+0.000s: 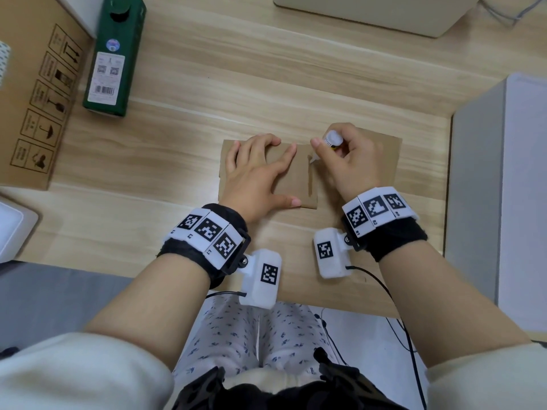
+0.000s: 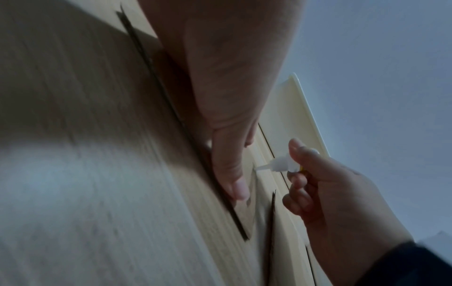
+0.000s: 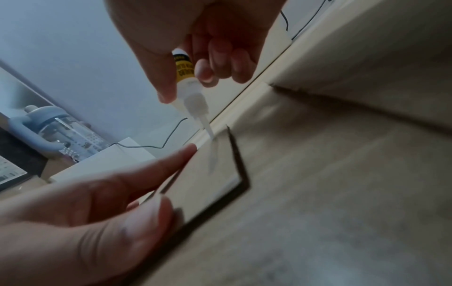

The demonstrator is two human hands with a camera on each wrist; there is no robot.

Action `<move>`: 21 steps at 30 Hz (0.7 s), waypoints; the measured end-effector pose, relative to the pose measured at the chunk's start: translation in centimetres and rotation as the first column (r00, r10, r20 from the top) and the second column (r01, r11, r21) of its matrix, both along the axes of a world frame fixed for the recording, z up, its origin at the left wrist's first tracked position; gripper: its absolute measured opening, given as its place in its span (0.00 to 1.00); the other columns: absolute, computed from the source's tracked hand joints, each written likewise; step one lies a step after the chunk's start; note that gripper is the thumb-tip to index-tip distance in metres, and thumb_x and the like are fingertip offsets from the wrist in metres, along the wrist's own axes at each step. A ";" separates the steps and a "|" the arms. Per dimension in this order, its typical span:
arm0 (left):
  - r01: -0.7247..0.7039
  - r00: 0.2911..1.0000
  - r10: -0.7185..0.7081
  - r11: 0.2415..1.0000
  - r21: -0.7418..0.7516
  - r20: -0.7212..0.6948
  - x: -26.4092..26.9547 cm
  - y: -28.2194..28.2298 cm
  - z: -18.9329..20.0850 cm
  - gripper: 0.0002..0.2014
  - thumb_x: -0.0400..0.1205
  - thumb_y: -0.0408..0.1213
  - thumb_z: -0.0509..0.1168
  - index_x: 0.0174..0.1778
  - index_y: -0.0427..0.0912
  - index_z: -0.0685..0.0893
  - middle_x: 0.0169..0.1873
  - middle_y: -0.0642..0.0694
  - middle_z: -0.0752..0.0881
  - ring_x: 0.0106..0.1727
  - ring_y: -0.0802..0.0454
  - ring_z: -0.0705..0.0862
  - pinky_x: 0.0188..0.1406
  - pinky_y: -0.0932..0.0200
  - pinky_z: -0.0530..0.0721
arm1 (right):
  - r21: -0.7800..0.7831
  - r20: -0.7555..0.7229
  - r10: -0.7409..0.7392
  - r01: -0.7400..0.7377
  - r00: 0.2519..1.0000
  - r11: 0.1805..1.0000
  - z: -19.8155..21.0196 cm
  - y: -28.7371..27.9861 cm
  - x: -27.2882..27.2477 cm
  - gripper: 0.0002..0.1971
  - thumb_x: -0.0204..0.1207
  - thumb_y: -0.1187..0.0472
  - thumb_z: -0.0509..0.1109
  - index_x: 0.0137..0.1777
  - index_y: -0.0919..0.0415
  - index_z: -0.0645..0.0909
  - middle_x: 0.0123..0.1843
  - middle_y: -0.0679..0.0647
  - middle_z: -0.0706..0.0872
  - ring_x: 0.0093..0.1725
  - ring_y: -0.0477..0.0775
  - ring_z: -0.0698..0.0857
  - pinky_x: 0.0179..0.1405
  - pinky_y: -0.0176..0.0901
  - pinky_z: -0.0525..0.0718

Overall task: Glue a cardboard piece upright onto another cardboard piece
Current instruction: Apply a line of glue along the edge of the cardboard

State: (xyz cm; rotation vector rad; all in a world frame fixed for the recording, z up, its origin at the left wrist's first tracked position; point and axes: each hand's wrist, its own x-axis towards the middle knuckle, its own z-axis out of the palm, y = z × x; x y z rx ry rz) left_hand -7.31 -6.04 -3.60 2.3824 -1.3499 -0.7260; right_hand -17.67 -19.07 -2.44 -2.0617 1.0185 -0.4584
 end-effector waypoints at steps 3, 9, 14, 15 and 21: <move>-0.001 1.000 0.001 1.000 0.004 0.001 0.0 0.0 0.0 0.43 0.64 0.62 0.69 0.75 0.62 0.59 0.74 0.49 0.60 0.78 0.49 0.52 0.77 0.46 0.35 | 0.009 -0.013 0.032 -0.032 0.999 0.999 0.0 0.4 -0.4 0.12 0.68 0.48 0.70 0.42 0.57 0.81 0.22 0.41 0.69 0.24 0.41 0.70 0.31 0.33 0.69; 0.002 1.000 -0.002 1.000 -0.004 -0.002 0.1 0.1 -0.1 0.43 0.64 0.62 0.69 0.75 0.62 0.60 0.74 0.48 0.60 0.78 0.48 0.52 0.77 0.46 0.36 | -0.021 -0.015 0.000 0.000 1.000 1.000 0.3 0.4 -0.7 0.11 0.69 0.49 0.71 0.42 0.57 0.82 0.23 0.40 0.71 0.24 0.40 0.72 0.29 0.24 0.68; 0.000 1.000 0.000 1.000 0.001 -0.003 0.1 0.0 0.0 0.43 0.64 0.62 0.69 0.75 0.61 0.60 0.75 0.47 0.60 0.78 0.48 0.52 0.77 0.45 0.35 | 0.020 -0.043 0.044 -0.043 0.998 0.999 0.3 2.2 -2.5 0.10 0.68 0.50 0.71 0.41 0.57 0.83 0.22 0.40 0.71 0.24 0.39 0.74 0.28 0.25 0.70; 0.000 1.000 0.000 1.000 0.001 -0.006 0.1 0.0 0.0 0.43 0.64 0.62 0.69 0.75 0.61 0.60 0.75 0.47 0.60 0.78 0.48 0.52 0.77 0.45 0.35 | 0.054 -0.019 0.021 -0.020 1.000 0.998 0.4 2.3 -2.6 0.08 0.68 0.52 0.72 0.39 0.56 0.83 0.22 0.40 0.72 0.24 0.38 0.74 0.27 0.24 0.69; -0.007 1.000 0.007 1.000 0.001 -0.014 0.1 0.0 0.1 0.43 0.64 0.62 0.69 0.75 0.62 0.60 0.74 0.48 0.60 0.78 0.48 0.52 0.77 0.45 0.35 | 0.560 0.339 -0.384 0.143 0.859 0.816 1.9 -0.4 -1.8 0.05 0.70 0.60 0.71 0.35 0.52 0.77 0.25 0.44 0.81 0.24 0.45 0.76 0.27 0.38 0.76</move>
